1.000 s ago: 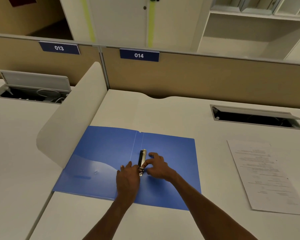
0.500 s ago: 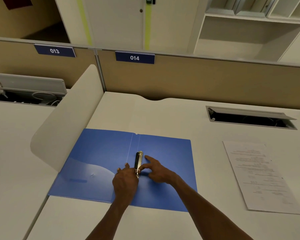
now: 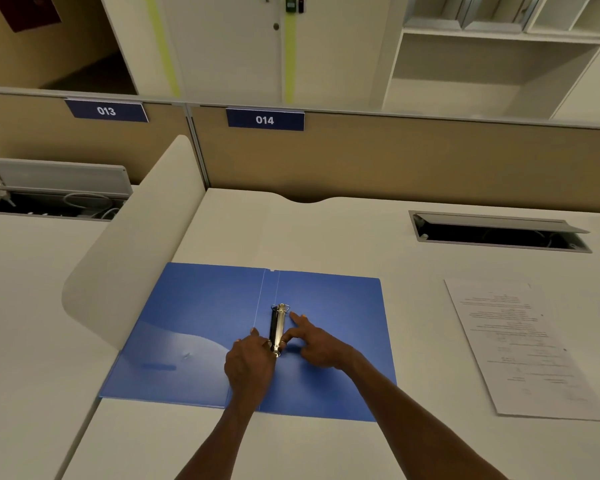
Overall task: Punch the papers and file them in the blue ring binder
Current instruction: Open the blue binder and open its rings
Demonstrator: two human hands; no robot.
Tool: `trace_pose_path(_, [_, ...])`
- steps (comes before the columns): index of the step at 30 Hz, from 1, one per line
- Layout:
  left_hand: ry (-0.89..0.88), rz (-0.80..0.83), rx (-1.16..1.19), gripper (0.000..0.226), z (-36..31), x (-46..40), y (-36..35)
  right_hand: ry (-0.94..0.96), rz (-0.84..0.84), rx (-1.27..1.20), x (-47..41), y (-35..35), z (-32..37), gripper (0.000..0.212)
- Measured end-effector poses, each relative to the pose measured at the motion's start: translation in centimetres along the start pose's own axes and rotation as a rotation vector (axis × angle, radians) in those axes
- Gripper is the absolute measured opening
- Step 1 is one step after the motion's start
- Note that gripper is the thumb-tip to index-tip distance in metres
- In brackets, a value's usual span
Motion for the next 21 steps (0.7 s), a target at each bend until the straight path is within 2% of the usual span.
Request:
trace_pose_path(12, [-0.026,-0.017,0.007,0.034,0.3,0.0,0.0,-0.004,-0.053,0.014,0.3,-0.5,0.2,0.050])
trace_pose_path(17, [0.017,-0.014,0.059,0.037,0.6,0.1,0.0,-0.050,-0.074,0.023,0.4,-0.3,0.8,0.057])
trace_pose_path(21, [0.020,-0.042,0.181,0.024,0.8,0.0,0.3,-0.083,-0.108,-0.044,0.2,0.1,1.3,0.061])
Point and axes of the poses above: each hand's wrist, its own x-axis away from the middle knuckle, its own y-axis out of the back of the hand, z = x × y, the point moved 2 cm from there along -x, towards the middle knuckle, and after that the axes turned 8 degrees about -z, right-handed, at the moved point
